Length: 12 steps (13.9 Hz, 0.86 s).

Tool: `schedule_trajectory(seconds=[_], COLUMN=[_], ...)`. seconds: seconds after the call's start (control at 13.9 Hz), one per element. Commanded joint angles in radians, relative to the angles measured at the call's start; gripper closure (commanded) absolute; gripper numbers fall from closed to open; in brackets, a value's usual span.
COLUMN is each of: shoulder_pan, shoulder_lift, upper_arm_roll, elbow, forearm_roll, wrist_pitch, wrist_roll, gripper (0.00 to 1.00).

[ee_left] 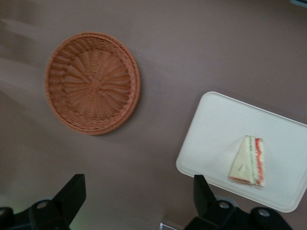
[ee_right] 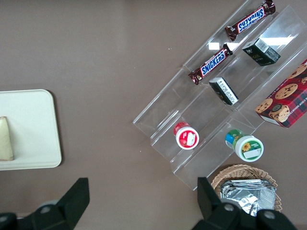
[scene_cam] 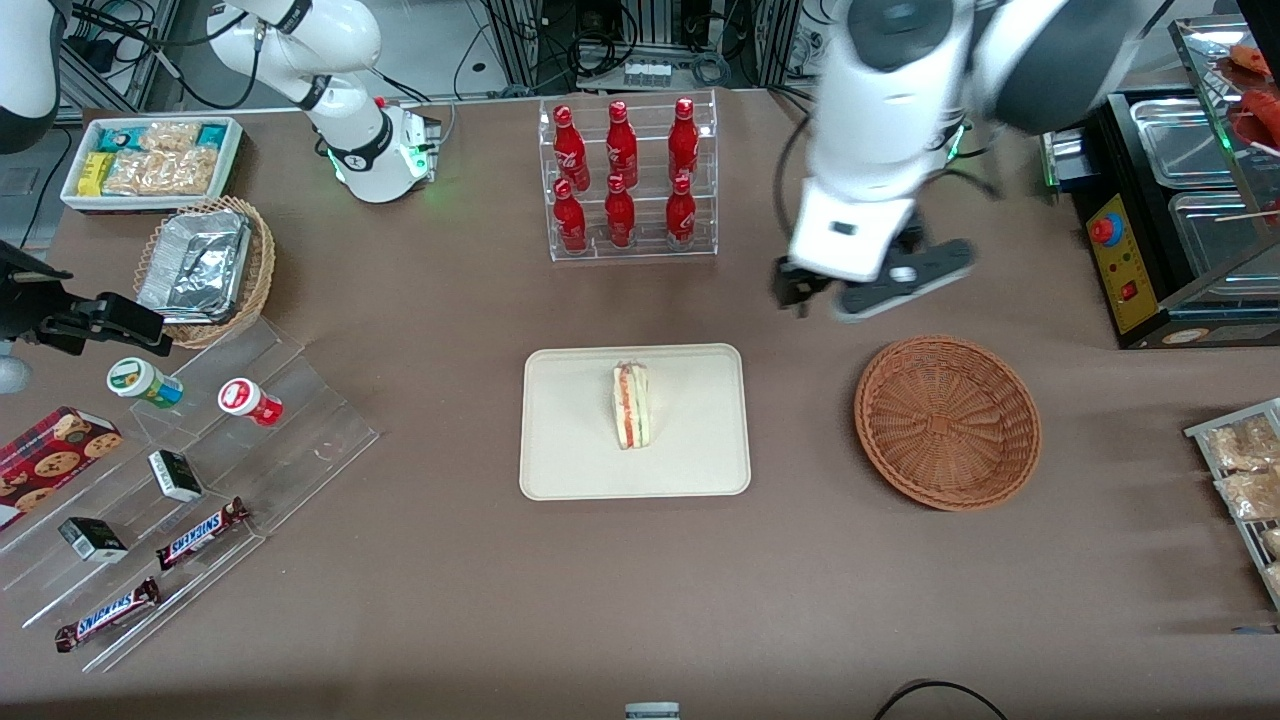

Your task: Place sandwich from basket to tray

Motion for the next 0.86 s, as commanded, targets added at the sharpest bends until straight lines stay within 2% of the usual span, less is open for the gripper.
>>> schedule_trajectory(seconds=[0.0, 0.5, 0.79], shoulder_pan=[0.105, 0.346, 0.504], shoulder_lift=[-0.069, -0.133, -0.158], upper_arm_roll=[-0.009, -0.008, -0.008], elbow=[-0.04, -0.043, -0.066], forearm_roll=[-0.05, -0.057, -0.1], wrist_pitch=[-0.082, -0.181, -0.189], wrist_roll=[0.174, 0.552, 0.791], gripper=[0.01, 0.01, 0.01])
